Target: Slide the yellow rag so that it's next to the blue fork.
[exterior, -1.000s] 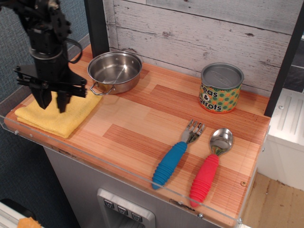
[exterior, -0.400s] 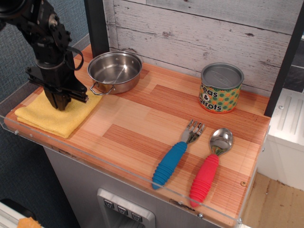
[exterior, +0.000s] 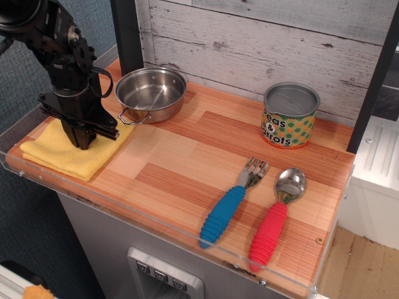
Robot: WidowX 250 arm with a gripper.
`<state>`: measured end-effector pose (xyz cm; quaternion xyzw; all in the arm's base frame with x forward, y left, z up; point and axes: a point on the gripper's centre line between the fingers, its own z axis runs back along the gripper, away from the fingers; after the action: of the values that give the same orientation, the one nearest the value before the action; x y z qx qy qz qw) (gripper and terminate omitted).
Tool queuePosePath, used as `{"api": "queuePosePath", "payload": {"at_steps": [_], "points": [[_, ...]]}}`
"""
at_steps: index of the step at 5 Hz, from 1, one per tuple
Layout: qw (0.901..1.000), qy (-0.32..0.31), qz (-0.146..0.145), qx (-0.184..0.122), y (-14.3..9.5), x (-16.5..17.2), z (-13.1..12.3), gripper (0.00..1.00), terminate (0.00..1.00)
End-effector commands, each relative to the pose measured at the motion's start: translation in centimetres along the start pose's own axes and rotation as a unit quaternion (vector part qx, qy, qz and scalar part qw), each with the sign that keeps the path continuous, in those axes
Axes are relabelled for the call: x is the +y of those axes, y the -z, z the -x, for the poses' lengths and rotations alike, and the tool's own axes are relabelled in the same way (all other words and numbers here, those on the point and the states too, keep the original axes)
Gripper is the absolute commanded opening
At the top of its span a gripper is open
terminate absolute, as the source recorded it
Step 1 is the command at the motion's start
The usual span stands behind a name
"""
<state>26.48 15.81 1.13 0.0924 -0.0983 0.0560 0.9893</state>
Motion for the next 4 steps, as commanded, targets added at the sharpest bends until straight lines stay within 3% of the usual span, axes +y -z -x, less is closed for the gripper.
{"api": "queuePosePath", "payload": {"at_steps": [1, 2, 4], "points": [[0.9997, -0.007, 0.023, -0.011, -1.4, -3.2, 0.0, 0.0, 0.0], [0.999, -0.023, 0.039, 0.003, -1.6, -4.9, 0.1, 0.0, 0.0], [0.9992, -0.001, 0.04, 0.0, -2.0, -8.2, 0.4, 0.0, 0.0]]}}
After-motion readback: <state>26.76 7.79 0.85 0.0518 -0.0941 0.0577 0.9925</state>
